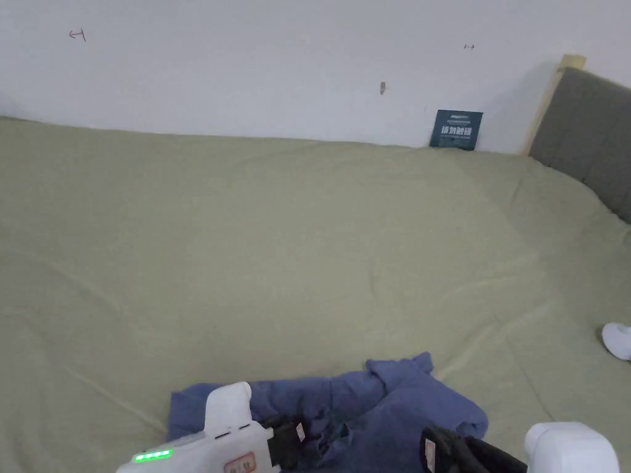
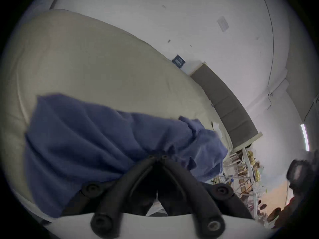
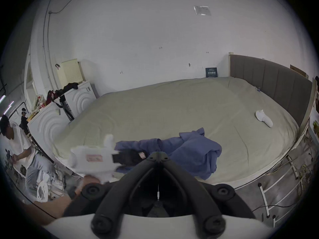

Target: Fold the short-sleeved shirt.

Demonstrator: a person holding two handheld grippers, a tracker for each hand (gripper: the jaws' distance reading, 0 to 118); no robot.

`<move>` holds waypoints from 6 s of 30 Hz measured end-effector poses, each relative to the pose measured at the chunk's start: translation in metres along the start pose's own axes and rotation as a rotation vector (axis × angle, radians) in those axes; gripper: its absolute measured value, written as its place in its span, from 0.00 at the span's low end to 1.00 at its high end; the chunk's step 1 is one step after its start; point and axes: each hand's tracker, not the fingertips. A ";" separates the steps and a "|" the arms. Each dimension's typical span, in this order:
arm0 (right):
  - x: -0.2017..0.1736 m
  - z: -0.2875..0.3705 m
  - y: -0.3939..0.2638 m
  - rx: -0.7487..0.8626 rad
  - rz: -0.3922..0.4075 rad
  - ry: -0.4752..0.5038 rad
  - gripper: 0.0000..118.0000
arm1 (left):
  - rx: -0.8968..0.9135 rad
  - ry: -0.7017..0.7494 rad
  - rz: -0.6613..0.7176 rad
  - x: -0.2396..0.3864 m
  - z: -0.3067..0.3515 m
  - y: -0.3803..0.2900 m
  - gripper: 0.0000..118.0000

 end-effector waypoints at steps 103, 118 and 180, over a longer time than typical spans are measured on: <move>-0.022 -0.021 -0.003 -0.033 0.006 0.092 0.02 | 0.102 0.084 0.130 -0.052 0.109 0.080 0.00; -0.016 -0.018 0.000 -0.025 -0.009 0.077 0.02 | 0.051 -0.097 0.227 -0.027 0.021 -0.011 0.00; 0.052 -0.300 -0.069 -0.485 -0.614 0.848 0.01 | -0.052 -0.139 0.316 -0.151 0.089 0.067 0.20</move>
